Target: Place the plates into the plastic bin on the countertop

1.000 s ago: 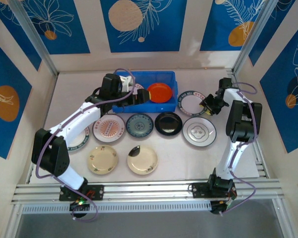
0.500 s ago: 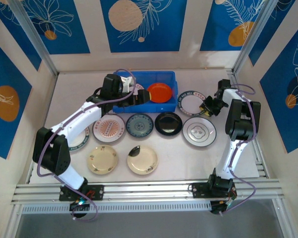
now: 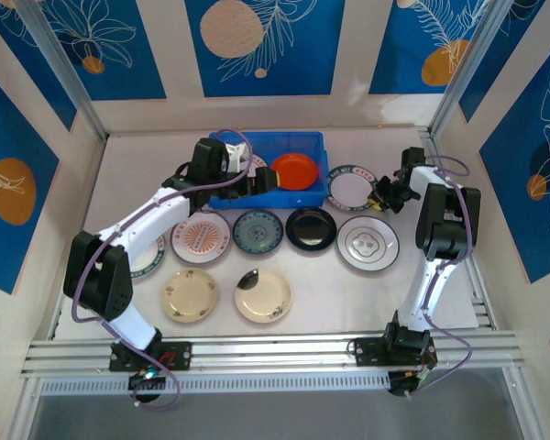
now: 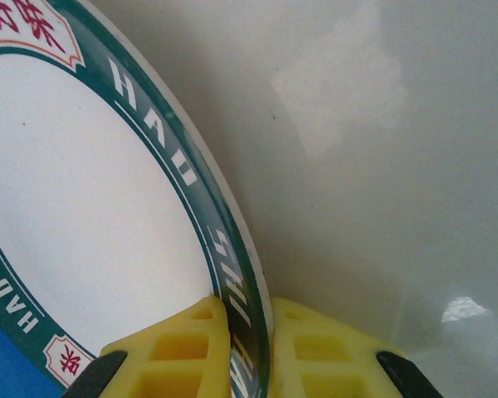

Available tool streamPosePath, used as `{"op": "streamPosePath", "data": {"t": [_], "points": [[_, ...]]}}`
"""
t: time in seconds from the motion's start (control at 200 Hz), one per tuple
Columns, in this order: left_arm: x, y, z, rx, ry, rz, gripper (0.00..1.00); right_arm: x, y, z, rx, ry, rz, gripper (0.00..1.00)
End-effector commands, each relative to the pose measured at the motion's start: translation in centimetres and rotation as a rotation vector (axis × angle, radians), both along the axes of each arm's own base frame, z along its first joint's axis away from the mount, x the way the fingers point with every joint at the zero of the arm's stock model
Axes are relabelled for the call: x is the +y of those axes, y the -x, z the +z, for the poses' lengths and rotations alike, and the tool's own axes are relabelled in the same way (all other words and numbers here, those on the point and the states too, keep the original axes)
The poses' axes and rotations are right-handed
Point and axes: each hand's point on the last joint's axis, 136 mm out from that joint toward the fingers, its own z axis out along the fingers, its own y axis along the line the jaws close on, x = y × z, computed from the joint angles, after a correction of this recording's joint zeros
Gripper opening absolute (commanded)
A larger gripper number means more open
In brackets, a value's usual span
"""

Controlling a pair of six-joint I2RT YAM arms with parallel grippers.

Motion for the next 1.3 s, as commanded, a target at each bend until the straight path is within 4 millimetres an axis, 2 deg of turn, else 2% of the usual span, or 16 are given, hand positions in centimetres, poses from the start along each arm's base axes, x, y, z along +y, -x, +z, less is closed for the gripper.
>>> {"op": "streamPosePath", "data": {"t": [0.0, 0.185, 0.25, 0.39, 0.65, 0.745, 0.87, 0.975, 1.166, 1.296], "points": [[-0.3, -0.2, -0.1, -0.005, -0.004, -0.010, 0.99, -1.0, 1.4, 0.4, 0.024, 0.050, -0.035, 0.00], [-0.2, -0.3, -0.1, -0.010, -0.009, -0.005, 0.99, -2.7, 1.8, 3.2, -0.034, 0.149, -0.083, 0.00], [-0.2, -0.4, 0.0, -0.013, -0.011, -0.003, 0.99, -3.4, 2.0, 4.8, -0.068, 0.245, -0.094, 0.00], [-0.2, -0.5, 0.3, -0.019, -0.010, 0.000, 0.99, -4.0, 2.8, 7.4, -0.125, 0.318, -0.122, 0.00], [-0.4, -1.0, 0.4, -0.034, -0.005, 0.011, 0.99, -3.4, 4.0, 13.5, -0.291, 0.347, -0.172, 0.00], [-0.5, -1.4, 0.5, -0.038, -0.002, 0.018, 0.99, -2.6, 4.9, 16.7, -0.366, 0.374, -0.171, 0.00], [-0.6, -1.9, 0.5, -0.045, 0.000, 0.027, 0.99, -0.1, 6.1, 21.5, -0.481, 0.439, -0.105, 0.00], [-0.8, -2.2, 0.5, -0.048, 0.012, 0.028, 0.99, 3.2, 6.6, 23.8, -0.533, 0.413, -0.010, 0.00], [-1.4, -2.3, 1.1, -0.056, 0.058, 0.016, 0.99, 10.4, 6.8, 24.7, -0.580, 0.166, 0.175, 0.00], [-1.5, -2.4, 1.2, -0.053, 0.080, 0.019, 1.00, 14.3, 6.8, 24.9, -0.594, 0.000, 0.273, 0.00]]}}
